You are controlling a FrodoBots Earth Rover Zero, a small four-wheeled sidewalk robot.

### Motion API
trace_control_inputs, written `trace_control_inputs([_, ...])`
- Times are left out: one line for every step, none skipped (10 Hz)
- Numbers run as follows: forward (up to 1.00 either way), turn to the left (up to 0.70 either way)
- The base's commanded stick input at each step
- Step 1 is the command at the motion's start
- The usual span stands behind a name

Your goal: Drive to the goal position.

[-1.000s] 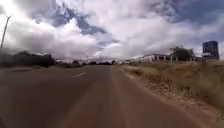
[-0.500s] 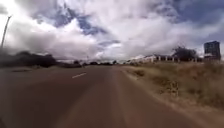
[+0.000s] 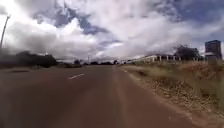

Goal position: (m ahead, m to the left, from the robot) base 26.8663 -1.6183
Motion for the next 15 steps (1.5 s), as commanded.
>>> trace_control_inputs([0.70,0.00])
trace_control_inputs([0.70,0.00])
trace_control_inputs([0.70,0.00])
trace_control_inputs([0.70,0.00])
trace_control_inputs([0.70,0.00])
trace_control_inputs([0.70,0.00])
trace_control_inputs([0.70,0.00])
trace_control_inputs([0.70,0.00])
trace_control_inputs([0.70,-0.02])
trace_control_inputs([0.70,-0.09])
trace_control_inputs([0.70,-0.35])
trace_control_inputs([0.70,-0.35])
trace_control_inputs([0.70,-0.35])
trace_control_inputs([0.70,-0.35])
trace_control_inputs([0.70,-0.35])
